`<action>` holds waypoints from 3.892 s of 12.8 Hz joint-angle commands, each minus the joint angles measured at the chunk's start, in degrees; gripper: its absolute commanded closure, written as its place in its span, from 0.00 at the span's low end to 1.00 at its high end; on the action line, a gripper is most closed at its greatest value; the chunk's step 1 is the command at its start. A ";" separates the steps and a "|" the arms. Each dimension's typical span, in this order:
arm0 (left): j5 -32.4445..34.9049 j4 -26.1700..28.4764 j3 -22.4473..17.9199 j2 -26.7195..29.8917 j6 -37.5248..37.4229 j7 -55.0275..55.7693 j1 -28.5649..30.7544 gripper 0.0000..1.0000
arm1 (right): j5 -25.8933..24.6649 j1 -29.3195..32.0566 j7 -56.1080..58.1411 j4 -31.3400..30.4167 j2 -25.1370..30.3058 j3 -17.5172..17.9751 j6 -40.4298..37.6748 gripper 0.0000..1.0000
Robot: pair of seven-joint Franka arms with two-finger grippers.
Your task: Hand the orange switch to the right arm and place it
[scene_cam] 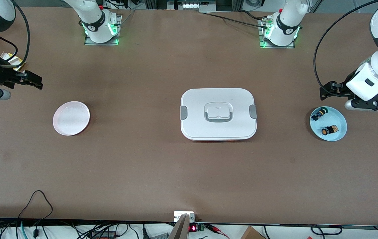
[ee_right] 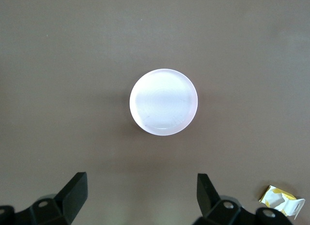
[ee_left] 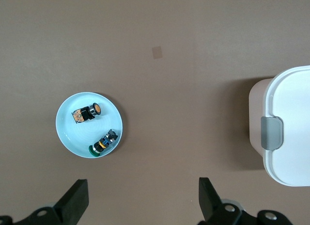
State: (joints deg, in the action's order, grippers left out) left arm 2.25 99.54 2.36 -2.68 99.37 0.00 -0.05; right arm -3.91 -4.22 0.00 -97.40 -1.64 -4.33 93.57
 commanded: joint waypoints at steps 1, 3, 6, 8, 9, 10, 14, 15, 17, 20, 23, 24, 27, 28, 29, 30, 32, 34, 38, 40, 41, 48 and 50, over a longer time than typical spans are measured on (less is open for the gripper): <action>-0.23 -1.81 0.01 -0.66 -1.73 -0.79 -0.04 0.00 | -0.40 -0.08 0.61 0.99 -0.38 -0.06 -0.23 0.00; -0.23 -1.72 0.01 -0.57 -1.73 -0.70 0.05 0.00 | -0.40 -0.08 0.61 0.99 -0.29 -0.06 -0.23 0.00; -0.32 -1.72 0.01 -0.66 -1.73 -0.88 0.05 0.00 | -0.40 -0.08 0.61 0.99 -0.38 -0.06 -0.23 0.00; -1.10 -1.72 -0.08 -0.92 -1.73 -0.88 0.40 0.00 | -0.40 -0.08 0.61 0.99 -0.38 -0.06 -0.23 0.00; -2.93 -1.81 -0.25 -1.27 -1.73 -0.88 0.58 0.00 | -0.40 -0.08 0.70 0.99 -0.55 -0.06 -0.23 0.00; -5.65 -1.72 -0.60 -1.36 -1.73 -0.70 0.75 0.00 | -0.40 -0.08 0.70 0.99 -0.56 -0.06 -0.31 0.00; -6.38 -4.61 -0.61 -3.12 -4.44 -0.70 0.75 0.00 | -0.40 -0.17 0.70 0.99 -0.56 -0.06 -0.32 0.00; -6.03 -4.79 -0.61 -4.60 -4.45 -0.79 0.58 0.00 | -0.40 -0.17 0.70 0.99 -0.64 -0.06 -0.32 0.00; -5.85 -5.93 -0.34 -6.02 -4.54 -0.97 0.58 0.00 | -0.40 -0.17 0.70 0.99 -0.64 -0.06 -0.32 0.00; -6.29 -9.34 -0.34 -9.35 -4.63 -1.05 0.66 0.00 | -0.40 -0.17 0.70 0.99 -0.64 -0.06 -0.32 0.00; -5.77 -12.08 -0.69 -11.99 -4.63 -1.23 0.75 0.00 | -0.40 -0.17 0.70 0.99 -0.64 -0.06 -0.32 0.00; -5.68 -12.09 -0.69 -12.35 -4.37 -1.23 0.75 0.00 | -0.40 -0.17 0.70 0.99 -0.64 -0.06 -0.32 0.00; -4.01 -10.26 -0.96 -13.84 -3.84 -1.32 3.99 0.00 | -0.40 -0.17 0.70 0.99 -0.64 -0.06 -0.32 0.00; -4.01 -9.90 -0.96 -15.85 -1.84 -1.23 4.44 0.00 | -0.40 -0.17 0.70 0.99 -0.64 -0.06 -0.32 0.00; -4.01 -9.55 -0.87 -17.35 1.06 -1.32 4.79 0.00 | -0.40 -0.17 0.70 0.99 -0.64 -0.06 -0.32 0.00; -4.01 -9.37 -0.96 -19.10 3.00 -1.23 5.14 0.00 | -0.40 -0.17 0.70 0.99 -0.64 -0.06 -0.32 0.00; -4.01 -7.45 -0.96 -21.31 7.56 -1.40 6.28 0.00 | -0.40 -0.17 0.70 0.99 -0.73 -0.06 -0.32 0.00; -3.48 0.35 -0.96 -21.14 20.18 -6.12 8.83 0.00 | -0.40 -0.26 0.70 0.99 -0.91 -0.06 -0.32 0.00; -3.48 10.31 -0.87 -20.88 33.51 -9.49 14.10 0.00 | -0.40 -0.26 0.70 0.99 -1.00 0.02 -0.40 0.00; -3.48 12.34 -0.96 -21.66 36.58 -9.40 14.90 0.00 | -0.40 -0.26 0.70 0.99 -1.00 0.02 -0.49 0.00; -3.57 12.43 -0.87 -23.15 36.77 -9.40 15.86 0.00 | -0.40 -0.26 0.70 0.99 -1.00 0.02 -0.49 0.00; -4.01 13.05 -0.70 -27.99 40.97 -9.58 18.94 0.00 | -0.40 -0.26 0.70 0.90 -1.08 0.02 -0.58 0.00; -4.09 12.87 -0.26 -29.40 42.04 -10.19 20.17 0.00 | -0.40 -0.61 0.70 0.90 -1.08 0.02 -0.49 0.00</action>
State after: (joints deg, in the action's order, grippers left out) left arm -2.14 112.52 1.07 -30.93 139.96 -8.94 18.27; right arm -3.91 -4.38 0.16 -97.40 -2.41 -4.30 93.57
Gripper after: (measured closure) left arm 0.000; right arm 0.000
